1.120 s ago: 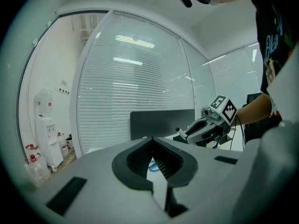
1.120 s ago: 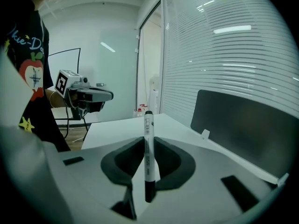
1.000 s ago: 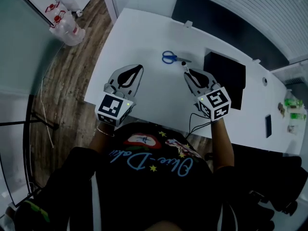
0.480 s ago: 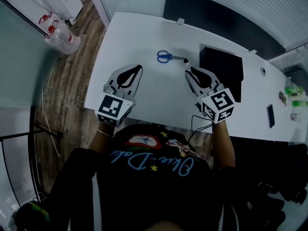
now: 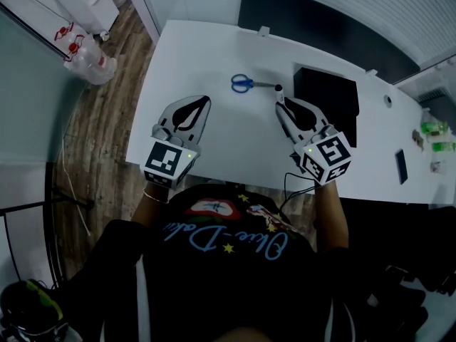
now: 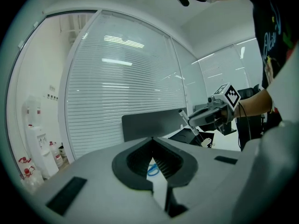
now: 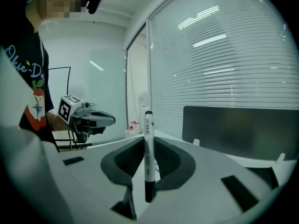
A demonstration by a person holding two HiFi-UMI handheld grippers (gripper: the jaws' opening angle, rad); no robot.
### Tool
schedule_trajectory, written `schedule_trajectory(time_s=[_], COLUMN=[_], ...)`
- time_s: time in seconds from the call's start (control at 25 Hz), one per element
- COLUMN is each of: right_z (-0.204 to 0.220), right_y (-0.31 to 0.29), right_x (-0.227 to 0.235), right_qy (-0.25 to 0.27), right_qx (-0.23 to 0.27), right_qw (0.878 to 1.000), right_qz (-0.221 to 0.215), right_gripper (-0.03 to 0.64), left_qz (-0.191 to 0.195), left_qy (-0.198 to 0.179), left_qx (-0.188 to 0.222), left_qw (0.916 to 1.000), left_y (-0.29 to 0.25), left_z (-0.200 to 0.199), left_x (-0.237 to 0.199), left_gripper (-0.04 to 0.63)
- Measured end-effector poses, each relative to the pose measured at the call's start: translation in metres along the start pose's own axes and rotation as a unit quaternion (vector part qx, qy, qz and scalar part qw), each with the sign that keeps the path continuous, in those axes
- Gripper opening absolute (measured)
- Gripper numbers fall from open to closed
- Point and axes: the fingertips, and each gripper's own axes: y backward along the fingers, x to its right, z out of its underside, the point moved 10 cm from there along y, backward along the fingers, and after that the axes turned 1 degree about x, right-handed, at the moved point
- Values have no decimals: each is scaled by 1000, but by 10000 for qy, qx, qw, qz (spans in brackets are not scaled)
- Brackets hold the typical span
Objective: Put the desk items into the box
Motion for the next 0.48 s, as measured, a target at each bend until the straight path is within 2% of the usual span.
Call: schedule_trajectory(time_s=[0.48], right_z=[-8], right_y=[3], right_x=[-7], right_qy=[-25], right_qx=[113], right_qw=[9998], right_qz=[139], right_gripper=[74], left_qz=[186], left_qy=[243], left_qx=[92], left_qw=[9995], left_y=[-5], left_z=[8], left_x=[-4], left_gripper=[8])
